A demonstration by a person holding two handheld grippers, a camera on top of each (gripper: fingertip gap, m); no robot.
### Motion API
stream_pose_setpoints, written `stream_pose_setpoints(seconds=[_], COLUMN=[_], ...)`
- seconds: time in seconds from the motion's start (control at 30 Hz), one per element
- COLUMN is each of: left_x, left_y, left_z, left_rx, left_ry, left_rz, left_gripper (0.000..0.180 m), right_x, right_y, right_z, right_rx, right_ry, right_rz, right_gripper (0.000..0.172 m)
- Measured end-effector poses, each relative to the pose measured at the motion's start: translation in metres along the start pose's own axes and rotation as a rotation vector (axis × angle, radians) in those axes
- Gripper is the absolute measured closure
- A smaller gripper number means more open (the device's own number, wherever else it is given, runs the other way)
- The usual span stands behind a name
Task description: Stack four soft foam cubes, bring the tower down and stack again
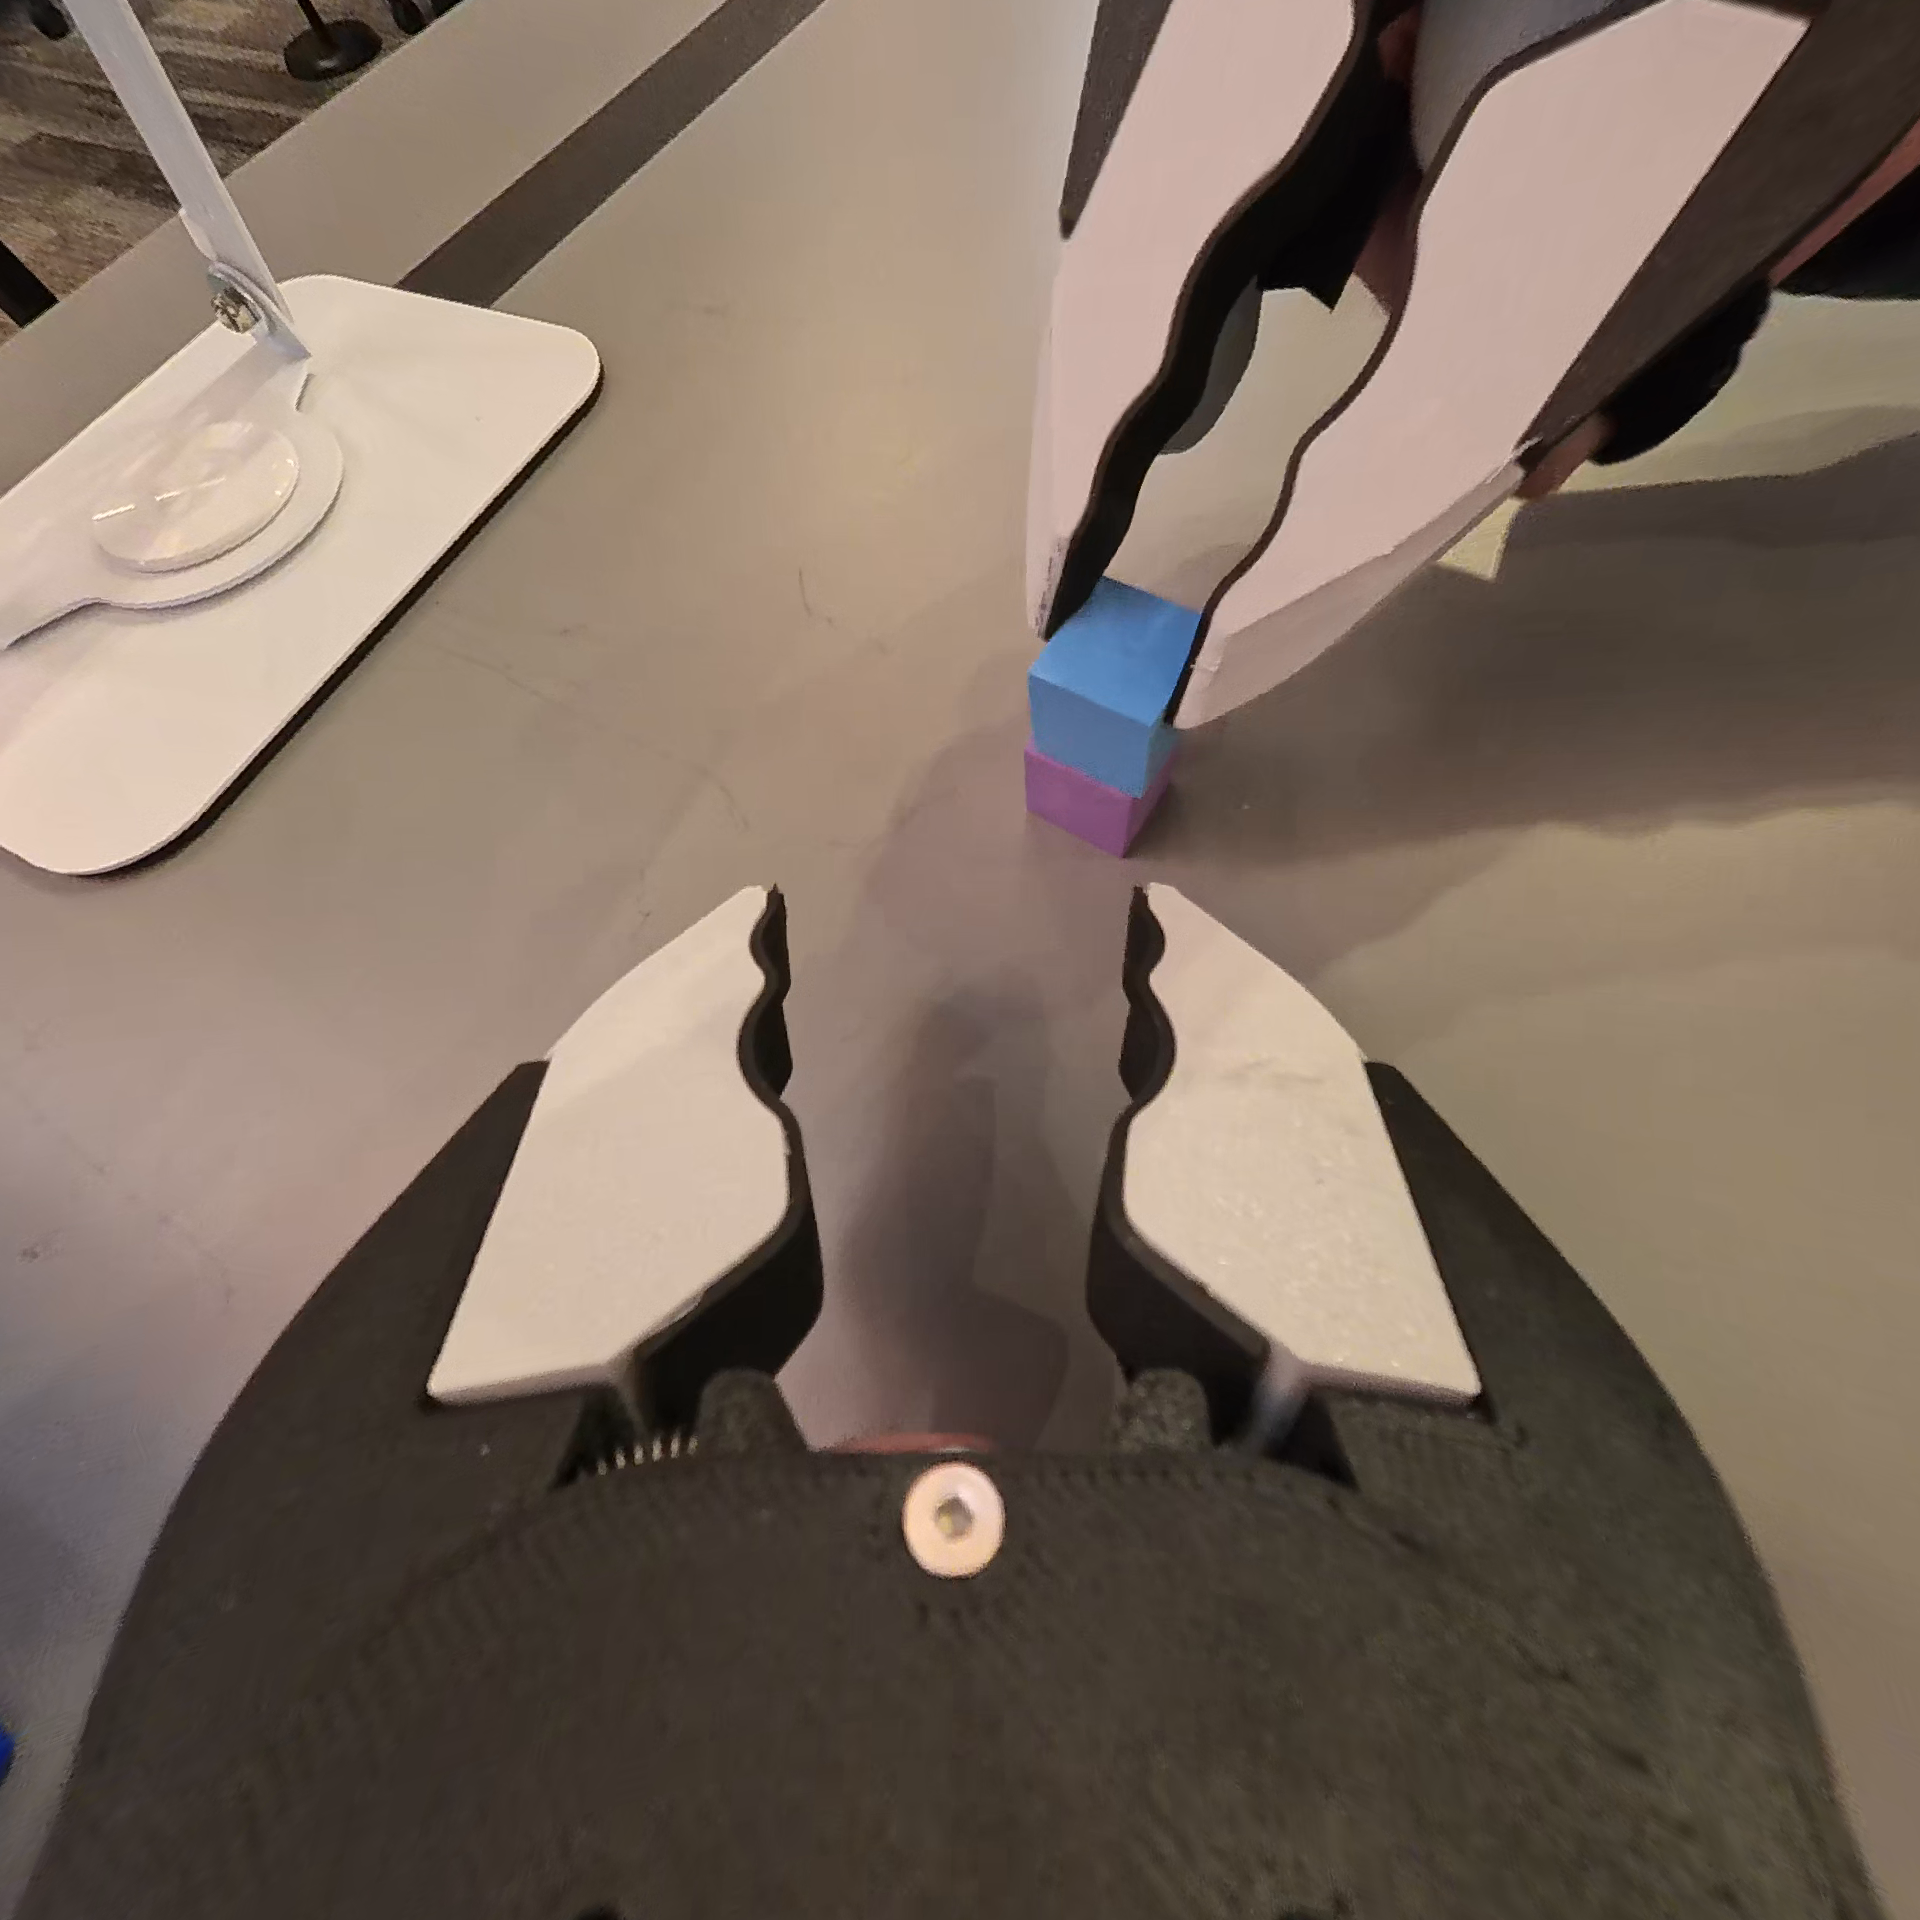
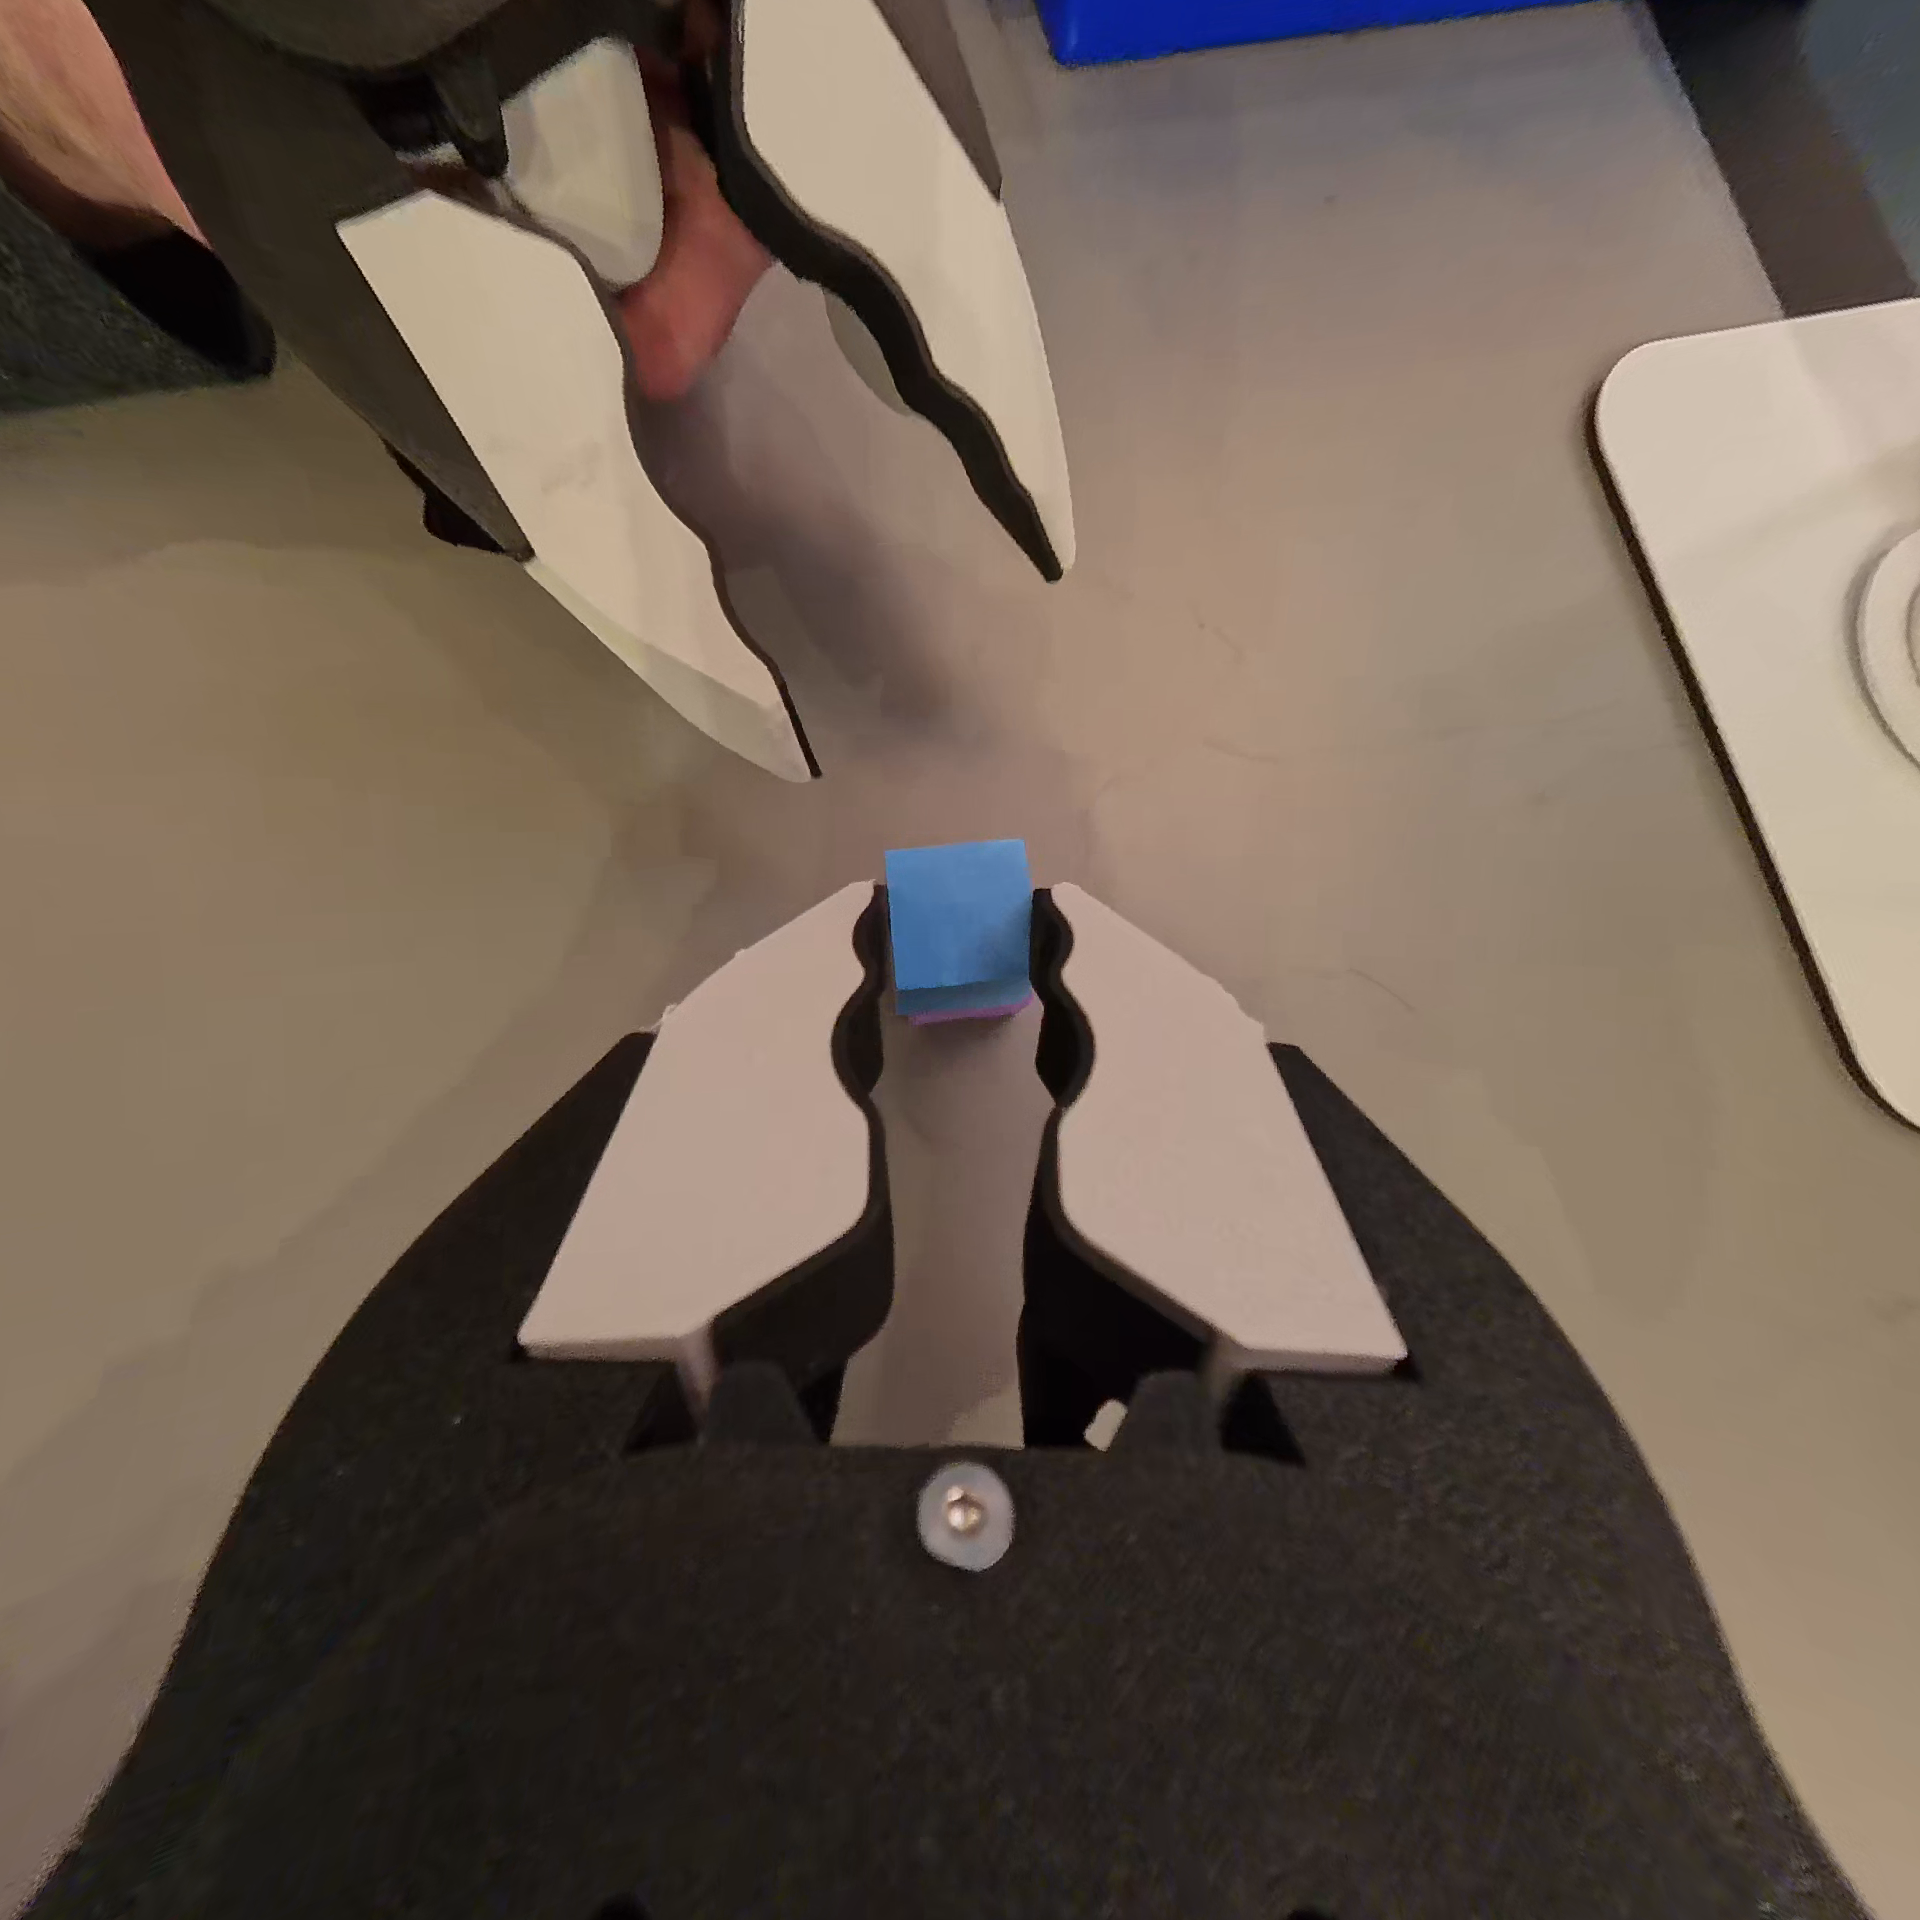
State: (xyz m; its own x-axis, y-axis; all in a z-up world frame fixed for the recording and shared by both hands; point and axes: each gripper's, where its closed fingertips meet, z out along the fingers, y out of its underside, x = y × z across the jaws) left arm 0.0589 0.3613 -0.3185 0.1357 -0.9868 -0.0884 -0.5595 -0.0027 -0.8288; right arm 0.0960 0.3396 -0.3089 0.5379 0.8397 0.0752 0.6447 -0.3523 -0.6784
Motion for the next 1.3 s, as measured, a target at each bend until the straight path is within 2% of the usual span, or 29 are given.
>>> stream_pose_setpoints(seconds=[0.2,0.23,0.27,0.3,0.4,0.5,0.57,0.7,0.8,0.9,1.03,1.3], left_x=[0.001,0.001,0.001,0.001,0.001,0.001,0.001,0.001,0.001,0.001,0.0,0.002], left_y=[0.0,0.0,0.0,0.0,-0.001,-0.001,-0.001,0.0,0.001,0.0,-0.001,0.002], left_z=[0.0,0.0,0.0,0.0,-0.001,-0.001,-0.001,0.0,0.0,0.0,-0.001,0.002], left_rx=[-0.004,-0.004,-0.002,0.0,0.007,0.008,0.006,-0.001,-0.005,0.0,0.009,-0.015], left_ry=[0.003,0.004,0.004,0.005,0.008,0.009,0.008,0.005,0.003,0.003,0.006,0.005], left_rz=[0.005,0.005,0.003,0.002,-0.001,-0.001,0.001,0.007,0.009,0.004,-0.002,0.017], left_gripper=[0.119,0.119,0.119,0.119,0.119,0.119,0.119,0.119,0.119,0.119,0.119,0.119], right_x=[0.0,0.001,0.003,0.003,0.005,0.017,0.025,0.038,0.052,0.06,0.068,0.079], right_y=[0.0,0.001,0.002,0.001,-0.004,0.002,0.02,0.075,0.122,0.155,0.179,0.199], right_z=[0.0,0.0,0.0,-0.002,-0.023,-0.061,-0.087,-0.131,-0.152,-0.161,-0.163,-0.159], right_rx=[0.038,0.035,0.026,0.026,0.058,0.058,0.01,-0.158,-0.339,-0.464,-0.595,-0.725], right_ry=[-0.013,-0.007,0.01,0.019,0.034,0.082,0.089,0.067,0.071,0.035,-0.009,-0.073], right_rz=[0.014,0.011,0.016,0.019,0.011,-0.047,-0.084,-0.192,-0.289,-0.351,-0.447,-0.624], right_gripper=[0.146,0.142,0.127,0.12,0.119,0.122,0.124,0.125,0.122,0.123,0.123,0.126])
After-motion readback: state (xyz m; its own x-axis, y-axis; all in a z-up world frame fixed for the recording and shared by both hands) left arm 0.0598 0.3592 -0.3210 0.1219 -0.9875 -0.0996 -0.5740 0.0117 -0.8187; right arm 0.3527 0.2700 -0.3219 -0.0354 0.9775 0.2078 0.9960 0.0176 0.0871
